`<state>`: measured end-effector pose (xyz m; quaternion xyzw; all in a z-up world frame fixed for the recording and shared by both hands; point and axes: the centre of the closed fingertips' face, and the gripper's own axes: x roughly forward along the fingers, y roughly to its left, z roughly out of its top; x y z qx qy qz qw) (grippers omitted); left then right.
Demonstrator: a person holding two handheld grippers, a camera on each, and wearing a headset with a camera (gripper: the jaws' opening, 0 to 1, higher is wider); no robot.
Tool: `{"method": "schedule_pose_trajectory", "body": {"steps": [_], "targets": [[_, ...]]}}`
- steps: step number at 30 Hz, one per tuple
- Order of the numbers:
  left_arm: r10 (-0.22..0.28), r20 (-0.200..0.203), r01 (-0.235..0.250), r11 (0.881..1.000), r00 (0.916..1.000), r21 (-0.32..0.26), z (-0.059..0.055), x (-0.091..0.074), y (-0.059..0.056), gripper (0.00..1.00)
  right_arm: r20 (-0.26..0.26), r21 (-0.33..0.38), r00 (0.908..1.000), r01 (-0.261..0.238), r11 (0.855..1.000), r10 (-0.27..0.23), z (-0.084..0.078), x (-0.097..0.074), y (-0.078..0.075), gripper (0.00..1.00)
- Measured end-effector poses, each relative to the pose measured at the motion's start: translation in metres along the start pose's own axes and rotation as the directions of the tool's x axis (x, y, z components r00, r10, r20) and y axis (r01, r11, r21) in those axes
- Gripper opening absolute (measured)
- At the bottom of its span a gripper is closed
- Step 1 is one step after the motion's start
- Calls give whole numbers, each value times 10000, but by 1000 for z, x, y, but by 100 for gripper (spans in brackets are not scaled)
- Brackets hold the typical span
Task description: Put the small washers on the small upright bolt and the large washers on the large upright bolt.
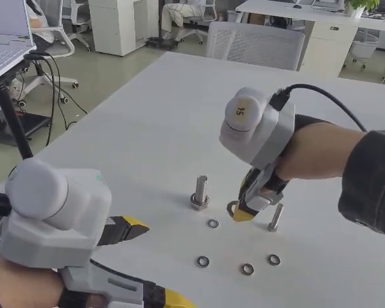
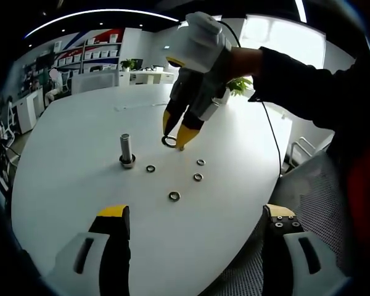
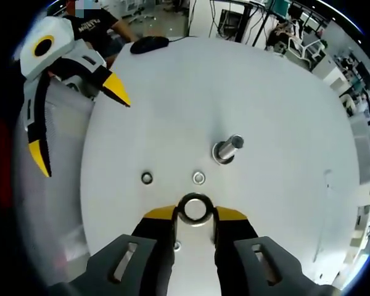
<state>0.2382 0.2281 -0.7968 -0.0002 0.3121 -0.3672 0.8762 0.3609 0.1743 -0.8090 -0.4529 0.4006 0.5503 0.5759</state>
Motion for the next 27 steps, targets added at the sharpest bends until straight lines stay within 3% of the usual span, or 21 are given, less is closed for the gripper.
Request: {"method": "schedule_pose_trajectory", "body": {"steps": [27], "targets": [[11,33,-11,10000,10000,-33,-1,-1,0,88,297,-530,9982,544,9971,-529,23,-36,-16,24]]}}
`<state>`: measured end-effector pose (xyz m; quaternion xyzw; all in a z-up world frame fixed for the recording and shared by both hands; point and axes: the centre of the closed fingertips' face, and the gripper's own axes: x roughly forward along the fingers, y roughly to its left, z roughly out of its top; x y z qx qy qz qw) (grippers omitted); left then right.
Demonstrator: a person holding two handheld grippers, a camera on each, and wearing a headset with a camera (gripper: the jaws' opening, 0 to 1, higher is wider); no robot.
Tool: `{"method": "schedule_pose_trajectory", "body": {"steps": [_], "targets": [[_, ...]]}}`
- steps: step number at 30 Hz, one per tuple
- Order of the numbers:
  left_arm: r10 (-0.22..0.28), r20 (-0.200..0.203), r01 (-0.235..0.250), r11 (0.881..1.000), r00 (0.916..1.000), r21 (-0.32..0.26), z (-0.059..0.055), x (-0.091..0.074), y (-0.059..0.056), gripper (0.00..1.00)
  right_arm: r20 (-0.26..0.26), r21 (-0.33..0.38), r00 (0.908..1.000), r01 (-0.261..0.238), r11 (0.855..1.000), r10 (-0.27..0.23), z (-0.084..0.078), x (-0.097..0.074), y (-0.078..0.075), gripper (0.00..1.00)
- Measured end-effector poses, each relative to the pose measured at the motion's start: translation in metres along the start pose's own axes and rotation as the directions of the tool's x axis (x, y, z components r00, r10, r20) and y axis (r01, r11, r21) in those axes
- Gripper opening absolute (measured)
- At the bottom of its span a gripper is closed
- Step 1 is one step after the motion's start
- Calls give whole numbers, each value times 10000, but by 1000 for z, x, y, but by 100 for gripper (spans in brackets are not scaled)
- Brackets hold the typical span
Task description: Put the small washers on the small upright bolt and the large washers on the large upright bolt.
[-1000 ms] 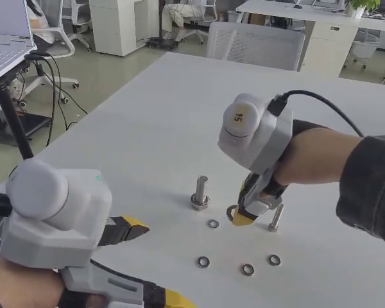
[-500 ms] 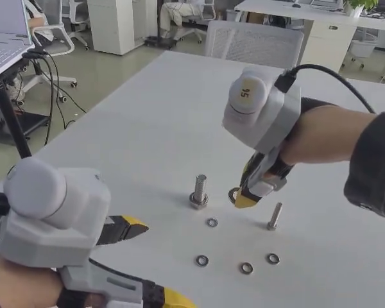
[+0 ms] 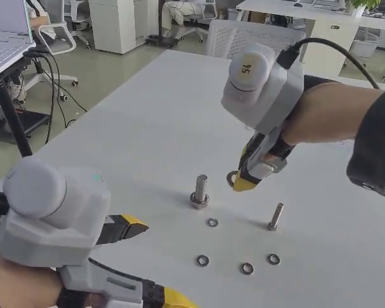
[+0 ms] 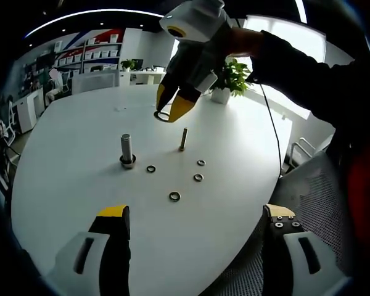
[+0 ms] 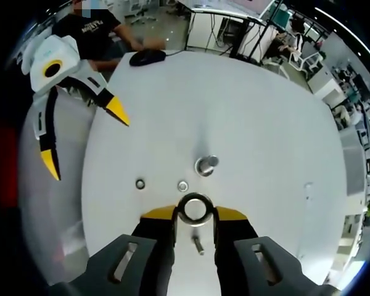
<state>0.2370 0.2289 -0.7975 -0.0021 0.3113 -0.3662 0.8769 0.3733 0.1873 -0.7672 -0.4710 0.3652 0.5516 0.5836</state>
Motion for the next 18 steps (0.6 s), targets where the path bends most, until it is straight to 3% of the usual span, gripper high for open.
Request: {"method": "schedule_pose_trajectory", "body": {"steps": [18], "targets": [[41,-7,-41,10000,10000,-47,-1,-1,2,89,202,-348,9998,58,9994,-51,24,2,-8,24]]}}
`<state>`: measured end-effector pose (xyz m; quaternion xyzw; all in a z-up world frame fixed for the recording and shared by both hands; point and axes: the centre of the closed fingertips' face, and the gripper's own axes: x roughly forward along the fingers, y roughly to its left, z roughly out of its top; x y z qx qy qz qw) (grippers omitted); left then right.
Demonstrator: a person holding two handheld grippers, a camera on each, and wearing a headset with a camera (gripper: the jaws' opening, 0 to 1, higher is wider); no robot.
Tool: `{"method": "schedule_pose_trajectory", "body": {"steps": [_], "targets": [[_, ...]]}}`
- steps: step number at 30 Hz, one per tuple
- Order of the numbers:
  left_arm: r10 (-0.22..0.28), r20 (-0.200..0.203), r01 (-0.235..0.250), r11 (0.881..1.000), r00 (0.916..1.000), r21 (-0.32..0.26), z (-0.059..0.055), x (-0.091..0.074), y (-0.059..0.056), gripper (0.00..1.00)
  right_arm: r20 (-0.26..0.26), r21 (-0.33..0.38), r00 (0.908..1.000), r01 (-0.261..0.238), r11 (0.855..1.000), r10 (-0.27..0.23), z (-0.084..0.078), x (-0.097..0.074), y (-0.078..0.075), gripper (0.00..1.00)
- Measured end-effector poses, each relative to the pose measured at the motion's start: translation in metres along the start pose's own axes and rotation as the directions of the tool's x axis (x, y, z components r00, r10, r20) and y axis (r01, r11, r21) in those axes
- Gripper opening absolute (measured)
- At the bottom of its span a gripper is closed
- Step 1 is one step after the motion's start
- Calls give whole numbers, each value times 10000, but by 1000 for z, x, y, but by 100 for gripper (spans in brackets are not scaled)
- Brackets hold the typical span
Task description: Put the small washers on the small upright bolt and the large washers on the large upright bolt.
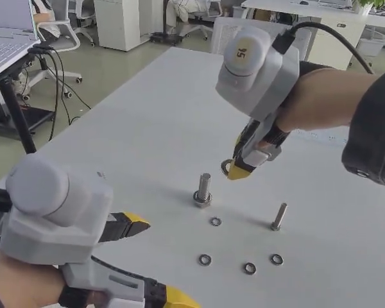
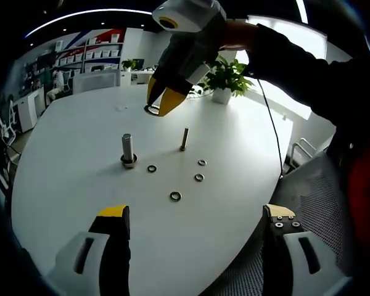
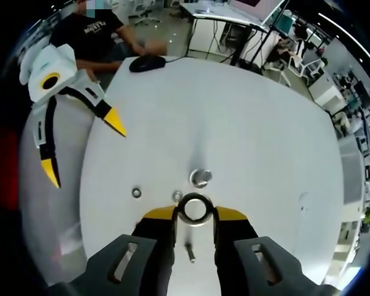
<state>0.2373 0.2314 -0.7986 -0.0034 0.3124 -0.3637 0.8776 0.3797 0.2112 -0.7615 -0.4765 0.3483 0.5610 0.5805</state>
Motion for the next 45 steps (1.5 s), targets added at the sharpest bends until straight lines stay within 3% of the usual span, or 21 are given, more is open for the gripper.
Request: {"method": "schedule_pose_trajectory", "body": {"steps": [18,45], "targets": [[55,75,-54,9999,10000,-104,2,-1,4,89,-113,-368,9992,-383,9986,379,19,22,-21,24],[65,-8,-65,9995,10000,-304,-3,0,4,88,-515,-592,9917,-1206,9909,1176,18,57,-13,24]]}}
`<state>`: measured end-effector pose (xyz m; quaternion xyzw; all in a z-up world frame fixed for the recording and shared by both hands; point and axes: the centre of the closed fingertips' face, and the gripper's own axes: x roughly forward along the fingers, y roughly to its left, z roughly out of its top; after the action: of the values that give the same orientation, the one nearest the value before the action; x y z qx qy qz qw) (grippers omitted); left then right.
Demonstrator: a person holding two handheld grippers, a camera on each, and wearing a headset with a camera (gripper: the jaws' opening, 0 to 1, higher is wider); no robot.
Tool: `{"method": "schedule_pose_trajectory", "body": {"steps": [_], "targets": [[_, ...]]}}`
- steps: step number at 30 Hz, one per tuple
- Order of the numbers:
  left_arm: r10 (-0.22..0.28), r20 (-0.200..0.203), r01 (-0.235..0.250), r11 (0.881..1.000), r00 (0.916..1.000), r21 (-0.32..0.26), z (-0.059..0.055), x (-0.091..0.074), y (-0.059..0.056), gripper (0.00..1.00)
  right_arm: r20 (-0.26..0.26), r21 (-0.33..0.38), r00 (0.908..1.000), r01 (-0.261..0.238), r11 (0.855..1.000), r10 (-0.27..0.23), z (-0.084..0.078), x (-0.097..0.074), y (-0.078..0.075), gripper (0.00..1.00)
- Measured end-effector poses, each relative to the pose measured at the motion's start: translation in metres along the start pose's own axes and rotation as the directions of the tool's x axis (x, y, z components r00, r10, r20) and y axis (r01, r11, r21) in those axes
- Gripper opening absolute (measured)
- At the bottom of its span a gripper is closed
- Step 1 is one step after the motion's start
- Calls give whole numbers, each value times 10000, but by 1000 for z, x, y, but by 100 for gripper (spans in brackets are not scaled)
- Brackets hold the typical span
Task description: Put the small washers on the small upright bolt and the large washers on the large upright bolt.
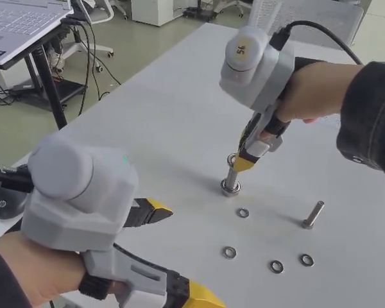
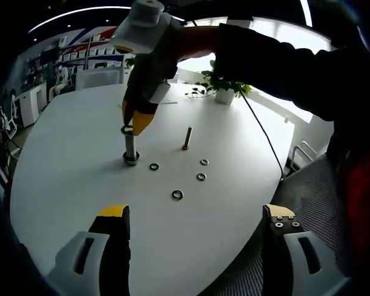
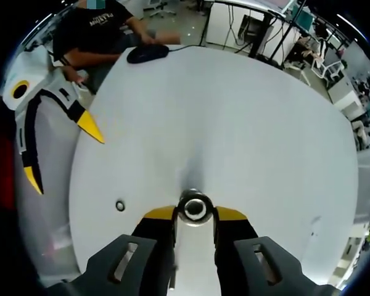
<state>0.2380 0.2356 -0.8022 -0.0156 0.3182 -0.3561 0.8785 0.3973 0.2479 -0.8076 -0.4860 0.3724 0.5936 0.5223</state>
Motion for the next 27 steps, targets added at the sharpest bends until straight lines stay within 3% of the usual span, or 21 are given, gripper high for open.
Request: {"method": "schedule_pose_trajectory", "body": {"steps": [27], "targets": [[-18,-43,17,9999,10000,-112,-1,0,-2,88,-240,7,9993,-271,9996,271,-6,22,0,24]]}}
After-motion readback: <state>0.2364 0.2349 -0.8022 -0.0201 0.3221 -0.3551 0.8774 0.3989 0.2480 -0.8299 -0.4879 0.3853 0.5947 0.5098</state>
